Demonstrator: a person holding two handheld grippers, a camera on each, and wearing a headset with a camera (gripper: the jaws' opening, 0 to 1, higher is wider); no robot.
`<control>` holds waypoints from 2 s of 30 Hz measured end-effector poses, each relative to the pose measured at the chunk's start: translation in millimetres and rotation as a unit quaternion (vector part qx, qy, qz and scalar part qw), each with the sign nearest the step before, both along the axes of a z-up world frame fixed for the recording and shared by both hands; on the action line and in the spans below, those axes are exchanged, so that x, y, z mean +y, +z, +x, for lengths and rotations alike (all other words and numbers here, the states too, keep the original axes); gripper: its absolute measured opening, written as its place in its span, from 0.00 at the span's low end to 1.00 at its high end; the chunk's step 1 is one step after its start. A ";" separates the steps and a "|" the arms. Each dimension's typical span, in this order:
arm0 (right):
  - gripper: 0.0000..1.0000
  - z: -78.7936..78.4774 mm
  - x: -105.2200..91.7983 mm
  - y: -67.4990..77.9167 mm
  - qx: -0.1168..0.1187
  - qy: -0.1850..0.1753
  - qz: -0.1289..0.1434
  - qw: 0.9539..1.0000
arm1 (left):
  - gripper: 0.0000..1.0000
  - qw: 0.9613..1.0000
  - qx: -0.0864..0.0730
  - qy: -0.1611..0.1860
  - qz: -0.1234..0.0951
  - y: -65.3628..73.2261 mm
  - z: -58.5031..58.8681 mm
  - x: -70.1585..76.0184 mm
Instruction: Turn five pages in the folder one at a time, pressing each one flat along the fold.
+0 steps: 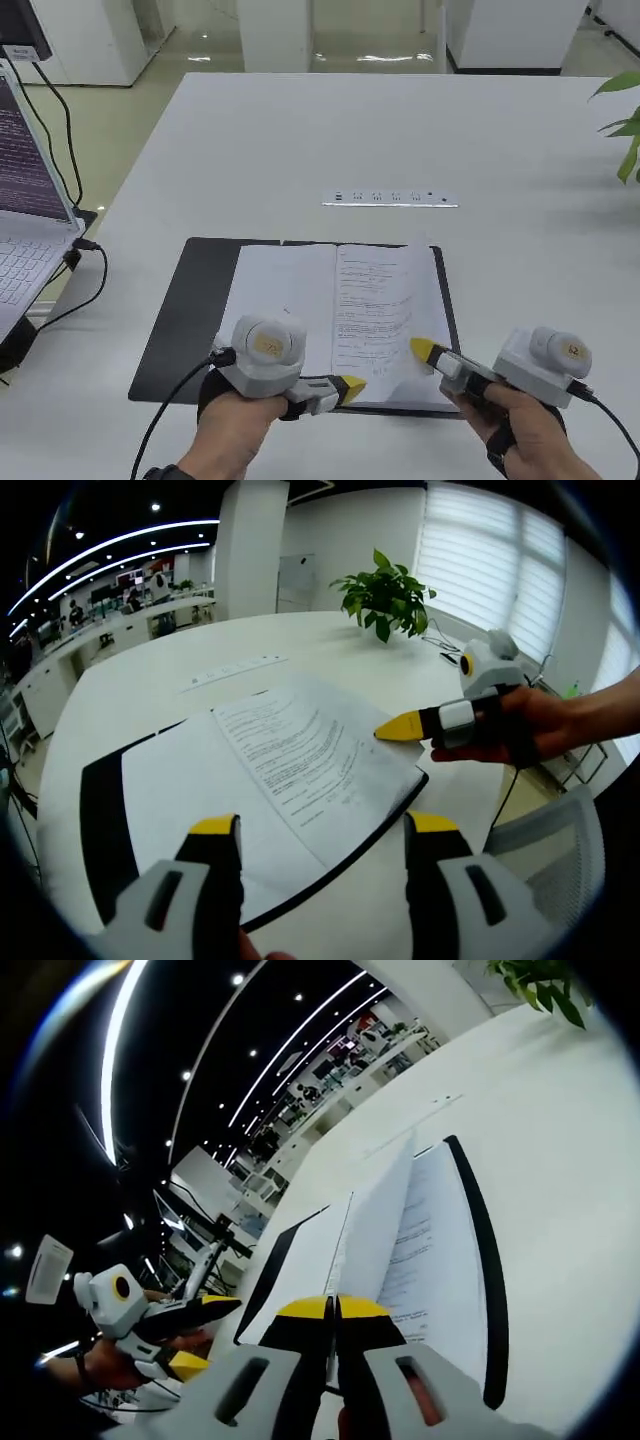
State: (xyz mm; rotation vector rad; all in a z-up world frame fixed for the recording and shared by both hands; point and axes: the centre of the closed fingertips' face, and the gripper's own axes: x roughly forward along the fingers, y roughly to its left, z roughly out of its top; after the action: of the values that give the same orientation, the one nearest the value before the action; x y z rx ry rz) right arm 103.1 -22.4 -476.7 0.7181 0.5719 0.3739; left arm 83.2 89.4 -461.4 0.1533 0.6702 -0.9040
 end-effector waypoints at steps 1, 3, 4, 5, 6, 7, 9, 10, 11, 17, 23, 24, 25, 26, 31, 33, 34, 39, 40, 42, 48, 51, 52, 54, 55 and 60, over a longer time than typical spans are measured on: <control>0.00 0.7 2.0 1.0 -0.001 0.001 0.001 1.000 | 0.65 1.000 -0.001 0.000 0.000 0.8 -0.8 1.3; 0.00 2.6 6.7 4.1 -0.003 0.003 0.001 1.000 | 0.65 1.000 -0.004 0.001 -0.001 2.6 -2.1 4.4; 0.00 3.4 8.5 5.4 -0.004 0.004 0.002 1.000 | 0.65 1.000 -0.004 0.001 -0.001 3.9 -2.5 5.5; 0.00 4.5 11.3 7.4 -0.006 0.004 0.003 1.000 | 0.65 1.000 -0.006 0.002 -0.003 5.6 -2.5 7.5; 0.00 5.5 13.1 8.5 -0.006 0.005 0.004 1.000 | 0.65 1.000 -0.007 0.003 -0.004 6.4 -2.1 9.0; 0.00 7.5 14.7 8.8 -0.007 0.005 0.005 1.000 | 0.65 1.000 -0.008 0.004 -0.005 7.6 -1.7 10.4; 0.00 9.6 18.3 11.1 -0.010 0.005 0.009 1.000 | 0.65 1.000 -0.012 0.006 -0.005 10.8 -1.5 14.3; 0.00 11.2 21.0 12.4 -0.011 0.005 0.011 1.000 | 0.65 1.000 -0.015 0.007 -0.003 10.9 -0.9 16.5; 0.00 11.7 23.8 13.8 -0.012 0.005 0.012 1.000 | 0.65 1.000 -0.017 0.008 -0.001 10.1 -0.6 20.1; 0.00 16.4 40.7 19.5 -0.016 0.009 0.018 1.000 | 0.66 1.000 -0.014 0.014 -0.003 9.8 -7.9 31.9; 0.00 19.7 56.7 21.3 -0.017 0.016 0.024 0.999 | 0.66 1.000 -0.013 0.026 -0.007 11.0 -7.3 44.9; 0.00 20.2 59.0 21.5 -0.017 0.018 0.023 0.999 | 0.66 0.999 -0.014 0.030 -0.008 13.0 -7.1 48.0; 0.00 21.1 61.3 21.8 -0.017 0.020 0.023 0.999 | 0.66 0.999 -0.015 0.032 -0.009 13.9 -6.5 50.1; 0.00 22.1 64.8 22.4 -0.017 0.022 0.024 0.999 | 0.66 0.999 -0.016 0.034 -0.009 14.6 -5.9 52.0; 0.00 26.0 79.0 24.0 -0.016 0.030 0.028 0.999 | 0.66 0.999 -0.023 0.042 -0.005 17.5 -0.8 65.7; 0.00 27.7 85.6 24.4 -0.016 0.034 0.029 0.999 | 0.66 0.999 -0.025 0.048 -0.007 20.1 0.7 71.7; 0.00 28.8 89.2 24.8 -0.016 0.036 0.030 0.999 | 0.66 0.998 -0.025 0.050 -0.007 20.1 1.4 73.9; 0.00 32.8 101.9 25.4 -0.016 0.042 0.034 0.998 | 0.67 0.998 -0.029 0.059 -0.008 23.3 3.5 88.8; 0.00 33.8 105.6 25.4 -0.016 0.044 0.036 0.998 | 0.67 0.998 -0.029 0.061 -0.008 24.0 3.4 91.3; 0.00 34.6 112.0 25.5 -0.015 0.047 0.036 0.998 | 0.67 0.997 -0.028 0.065 -0.009 23.2 4.0 97.4; 0.00 38.1 131.1 26.4 -0.014 0.060 0.042 0.997 | 0.68 0.997 -0.029 0.069 -0.006 25.1 1.8 111.3; 0.00 38.2 144.6 26.6 -0.013 0.074 0.041 0.996 | 0.69 0.997 -0.029 0.070 -0.004 27.3 1.6 118.9; 0.00 38.0 147.2 26.1 -0.013 0.077 0.041 0.996 | 0.69 0.997 -0.029 0.071 -0.005 27.8 1.6 120.9; 0.00 37.9 152.7 24.2 -0.011 0.081 0.042 0.996 | 0.69 0.997 -0.030 0.074 -0.003 28.3 2.1 126.4; 0.00 38.0 155.6 23.3 -0.010 0.083 0.043 0.996 | 0.69 0.997 -0.030 0.076 -0.002 28.5 2.2 129.7; 0.00 36.2 168.7 21.5 -0.006 0.097 0.043 0.994 | 0.69 0.996 -0.030 0.087 -0.003 29.8 2.0 140.8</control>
State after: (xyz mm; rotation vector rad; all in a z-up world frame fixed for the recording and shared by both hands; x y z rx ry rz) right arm 139.3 146.3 -455.3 0.7444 0.6185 0.5872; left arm 85.3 230.2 -431.5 0.1138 0.6154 -0.7314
